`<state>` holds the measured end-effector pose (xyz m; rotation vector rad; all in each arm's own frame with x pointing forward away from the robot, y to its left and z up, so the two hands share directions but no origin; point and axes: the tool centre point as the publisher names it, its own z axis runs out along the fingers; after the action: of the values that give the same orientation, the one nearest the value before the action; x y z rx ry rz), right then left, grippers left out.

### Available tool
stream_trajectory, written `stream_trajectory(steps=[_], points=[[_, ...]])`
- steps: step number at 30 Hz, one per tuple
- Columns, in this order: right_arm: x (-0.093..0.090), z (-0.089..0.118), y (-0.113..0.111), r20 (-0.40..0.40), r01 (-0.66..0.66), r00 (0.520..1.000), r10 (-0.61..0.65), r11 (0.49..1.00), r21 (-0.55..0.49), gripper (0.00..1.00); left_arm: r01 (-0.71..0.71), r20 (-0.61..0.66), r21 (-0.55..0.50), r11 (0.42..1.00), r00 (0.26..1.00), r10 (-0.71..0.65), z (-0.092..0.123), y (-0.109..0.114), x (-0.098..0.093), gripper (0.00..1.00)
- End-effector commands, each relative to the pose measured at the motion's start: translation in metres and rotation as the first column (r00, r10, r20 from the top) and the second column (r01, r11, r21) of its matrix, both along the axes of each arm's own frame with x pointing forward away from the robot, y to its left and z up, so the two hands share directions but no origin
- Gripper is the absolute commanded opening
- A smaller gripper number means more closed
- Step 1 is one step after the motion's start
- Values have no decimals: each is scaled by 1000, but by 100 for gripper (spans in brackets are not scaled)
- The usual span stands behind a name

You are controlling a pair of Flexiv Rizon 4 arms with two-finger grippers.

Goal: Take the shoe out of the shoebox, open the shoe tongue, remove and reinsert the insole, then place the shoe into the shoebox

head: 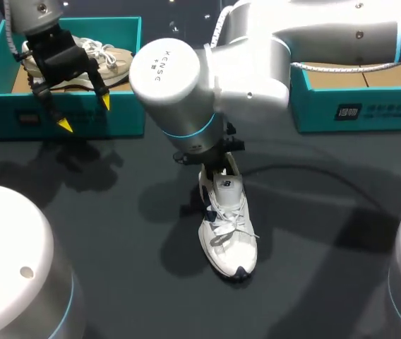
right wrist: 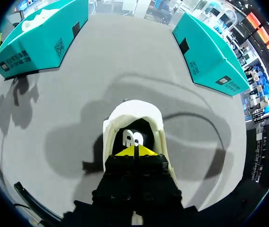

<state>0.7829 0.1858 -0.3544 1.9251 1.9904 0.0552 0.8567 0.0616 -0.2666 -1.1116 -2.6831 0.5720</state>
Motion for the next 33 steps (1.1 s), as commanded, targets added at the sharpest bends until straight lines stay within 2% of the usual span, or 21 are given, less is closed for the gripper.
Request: stream_trajectory(steps=[1, 5, 9, 12, 18, 21, 24, 29, 33], points=[[17, -29, -6, -24, -25, 999, 25, 999, 24, 0, 1, 1, 2, 1000, 1000, -1, 1, 0, 0, 100], [23, -52, -7, -80, -41, 996, 42, 999, 19, 0, 1, 1, 2, 1000, 1000, -1, 1, 0, 0, 100], [11, -59, -4, -107, -31, 994, 35, 999, 44, 0, 1, 1, 2, 1000, 1000, -1, 1, 0, 0, 100], [0, -45, -2, -78, -8, 997, 10, 1000, 30, 0, 1, 1, 2, 1000, 1000, -1, 1, 0, 0, 100], [-8, -11, -5, -10, 12, 1000, -12, 1000, -6, 0, 1, 1, 2, 1000, 1000, -1, 1, 0, 0, 100], [-5, -9, -7, 2, 11, 1000, -11, 1000, -19, 0, 1, 1, 2, 1000, 1000, -1, 1, 0, 0, 100], [2, -18, -13, -18, 5, 1000, -6, 1000, -9, 0, 1, 1, 2, 1000, 1000, -1, 1, 0, 0, 100], [11, -45, -21, -86, -13, 996, 17, 999, 51, 0, 1, 1, 2, 1000, 1000, -1, 1, 0, 0, 100], [8, -60, -20, -132, -17, 991, 28, 996, 84, 0, 1, 1, 2, 1000, 1000, -1, 1, 0, 0, 100]])
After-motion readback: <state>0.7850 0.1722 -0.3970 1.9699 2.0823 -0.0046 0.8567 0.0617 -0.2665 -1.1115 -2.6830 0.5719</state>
